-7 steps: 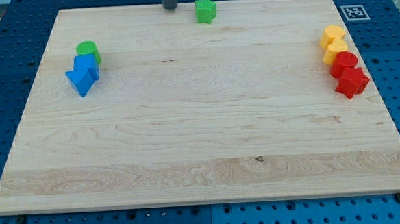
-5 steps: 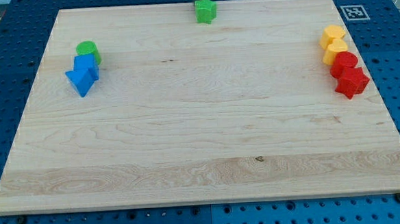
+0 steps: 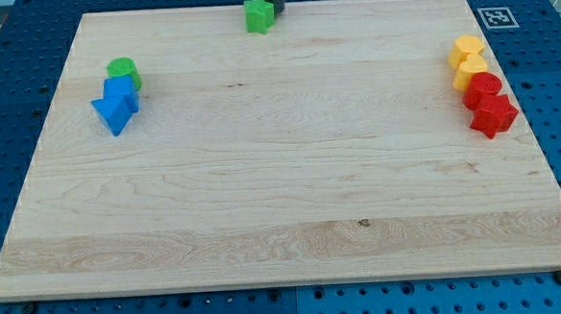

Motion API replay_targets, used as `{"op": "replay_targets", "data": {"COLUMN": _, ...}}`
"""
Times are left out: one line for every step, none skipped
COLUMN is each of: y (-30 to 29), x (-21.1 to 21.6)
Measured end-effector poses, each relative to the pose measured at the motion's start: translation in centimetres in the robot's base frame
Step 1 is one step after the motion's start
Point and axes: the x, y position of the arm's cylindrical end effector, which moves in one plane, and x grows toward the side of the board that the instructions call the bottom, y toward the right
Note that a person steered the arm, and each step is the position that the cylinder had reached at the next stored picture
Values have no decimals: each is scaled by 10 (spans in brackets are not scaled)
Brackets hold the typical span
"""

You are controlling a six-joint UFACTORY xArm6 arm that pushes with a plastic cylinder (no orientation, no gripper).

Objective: Slide the green star towards the top left

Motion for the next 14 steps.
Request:
{"op": "replay_targets", "data": {"y": -22, "x": 5}}
{"op": "replay_targets", "data": {"y": -30, "x": 27}}
{"op": "replay_targets", "data": {"y": -30, "x": 48}}
{"op": "replay_targets", "data": {"y": -23, "x": 49}}
{"op": "replay_targets", "data": {"y": -10, "x": 52}}
{"op": "replay_targets", "data": {"y": 5, "x": 61}}
{"op": "replay_targets", "data": {"y": 6, "x": 71}}
{"op": "replay_targets", "data": {"y": -25, "x": 78}}
{"op": "replay_targets", "data": {"y": -60, "x": 78}}
{"op": "replay_targets", "data": {"y": -93, "x": 78}}
{"op": "replay_targets", "data": {"y": -125, "x": 78}}
{"op": "replay_targets", "data": {"y": -156, "x": 78}}
{"op": "replay_targets", "data": {"y": -169, "x": 78}}
{"op": "replay_targets", "data": {"y": -169, "x": 76}}
